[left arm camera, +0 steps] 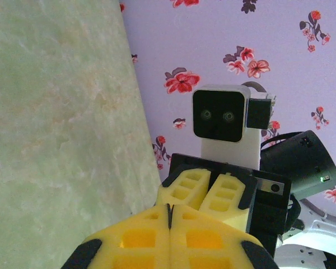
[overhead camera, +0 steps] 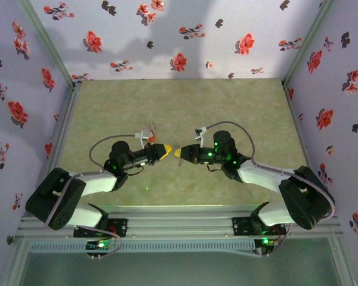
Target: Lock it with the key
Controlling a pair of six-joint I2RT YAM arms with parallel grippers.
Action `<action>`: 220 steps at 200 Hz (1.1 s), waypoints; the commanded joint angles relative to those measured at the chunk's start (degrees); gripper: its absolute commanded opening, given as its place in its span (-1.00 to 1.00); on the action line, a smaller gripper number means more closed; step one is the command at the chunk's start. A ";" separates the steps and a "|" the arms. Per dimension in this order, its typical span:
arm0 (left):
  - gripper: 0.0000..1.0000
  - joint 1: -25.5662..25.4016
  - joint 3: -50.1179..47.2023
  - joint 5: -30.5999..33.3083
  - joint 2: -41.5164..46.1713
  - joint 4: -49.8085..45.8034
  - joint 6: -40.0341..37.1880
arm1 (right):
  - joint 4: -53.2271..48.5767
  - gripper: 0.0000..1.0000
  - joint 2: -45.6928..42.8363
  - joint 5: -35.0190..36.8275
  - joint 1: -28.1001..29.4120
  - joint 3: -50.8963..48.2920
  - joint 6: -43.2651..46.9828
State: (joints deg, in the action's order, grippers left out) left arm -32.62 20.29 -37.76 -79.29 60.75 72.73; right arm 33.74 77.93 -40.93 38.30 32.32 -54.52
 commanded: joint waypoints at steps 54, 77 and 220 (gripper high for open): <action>-1.00 -0.42 0.05 -1.53 1.41 0.15 -4.17 | 7.52 -1.00 -1.82 -2.51 0.54 0.90 -4.40; -1.00 -1.12 -0.65 -1.69 1.07 3.44 -3.83 | 9.25 -1.00 -1.41 -2.58 0.54 1.08 -5.37; -1.00 -7.26 -1.73 -0.39 4.28 6.57 -5.91 | 14.30 -1.00 2.88 -1.93 0.45 4.35 -5.98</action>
State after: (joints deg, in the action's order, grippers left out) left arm -35.29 19.22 -30.50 -76.38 64.27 69.47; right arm 41.39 79.18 -42.48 37.91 32.67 -59.20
